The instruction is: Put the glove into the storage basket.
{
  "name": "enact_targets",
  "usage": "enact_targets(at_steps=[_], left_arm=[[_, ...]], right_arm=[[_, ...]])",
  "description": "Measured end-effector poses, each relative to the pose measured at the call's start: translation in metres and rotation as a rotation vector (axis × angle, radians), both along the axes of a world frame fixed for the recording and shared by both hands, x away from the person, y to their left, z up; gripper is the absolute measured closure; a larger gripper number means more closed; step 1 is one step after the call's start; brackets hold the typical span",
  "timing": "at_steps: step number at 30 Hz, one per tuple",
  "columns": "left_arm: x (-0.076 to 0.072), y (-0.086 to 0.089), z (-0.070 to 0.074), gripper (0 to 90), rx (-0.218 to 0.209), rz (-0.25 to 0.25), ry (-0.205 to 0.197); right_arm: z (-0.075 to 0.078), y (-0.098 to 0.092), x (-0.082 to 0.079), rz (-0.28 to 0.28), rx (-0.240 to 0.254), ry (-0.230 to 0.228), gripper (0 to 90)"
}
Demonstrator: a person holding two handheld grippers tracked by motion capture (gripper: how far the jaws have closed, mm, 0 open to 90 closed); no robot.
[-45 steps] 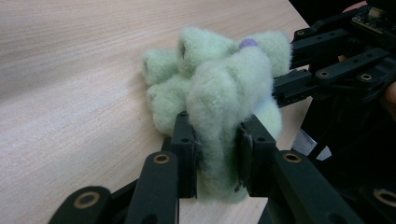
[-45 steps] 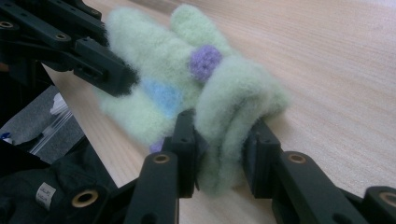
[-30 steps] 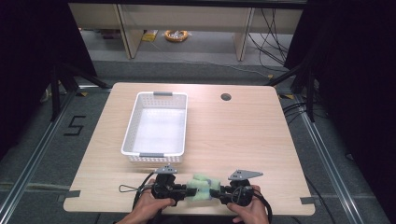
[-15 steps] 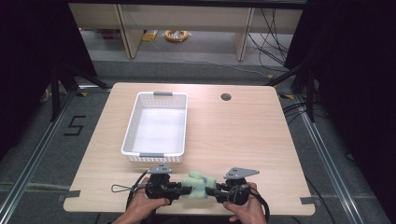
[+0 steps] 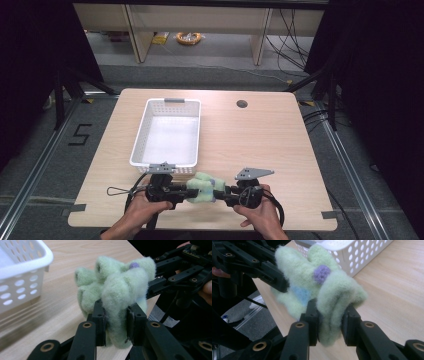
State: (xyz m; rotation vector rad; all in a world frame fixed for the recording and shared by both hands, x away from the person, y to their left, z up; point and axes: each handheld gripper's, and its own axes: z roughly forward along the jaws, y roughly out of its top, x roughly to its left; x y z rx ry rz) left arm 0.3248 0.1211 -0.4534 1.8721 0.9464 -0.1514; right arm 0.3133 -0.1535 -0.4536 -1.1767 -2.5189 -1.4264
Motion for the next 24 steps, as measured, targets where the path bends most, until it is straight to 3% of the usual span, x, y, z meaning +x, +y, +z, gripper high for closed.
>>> enact_targets(at_steps=[2, 3, 6, 9, 10, 12, 18, 24], left_arm=[[0.002, 0.002, 0.004, 72.0, 0.014, -0.005, -0.011], [0.003, 0.002, 0.006, 72.0, 0.015, -0.002, -0.014], [0.007, 0.004, 0.012, 71.9, 0.017, 0.004, -0.012], [0.012, 0.006, 0.018, 72.0, 0.014, 0.007, -0.015], [0.014, 0.007, 0.02, 71.9, 0.013, 0.006, -0.013], [0.019, 0.01, 0.025, 71.9, 0.017, 0.015, -0.009], [0.029, 0.014, 0.042, 71.8, 0.034, 0.035, -0.037], [0.035, 0.021, 0.058, 71.8, 0.044, 0.042, -0.071]], right_arm=[[0.005, 0.003, 0.0, -0.005, 0.012, 0.016, 71.5], [0.007, 0.003, 0.003, -0.004, -0.002, -0.012, 71.5], [0.011, 0.005, 0.008, 0.003, 0.0, -0.026, 71.5], [0.018, 0.008, 0.014, 0.001, -0.004, -0.026, 71.5], [0.021, 0.01, 0.015, -0.003, 0.003, 0.004, 71.4], [0.026, 0.012, 0.02, 0.001, 0.005, -0.002, 71.4], [0.043, 0.017, 0.033, 0.016, -0.001, -0.034, 71.4], [0.06, 0.023, 0.041, 0.019, -0.001, -0.031, 71.4]])
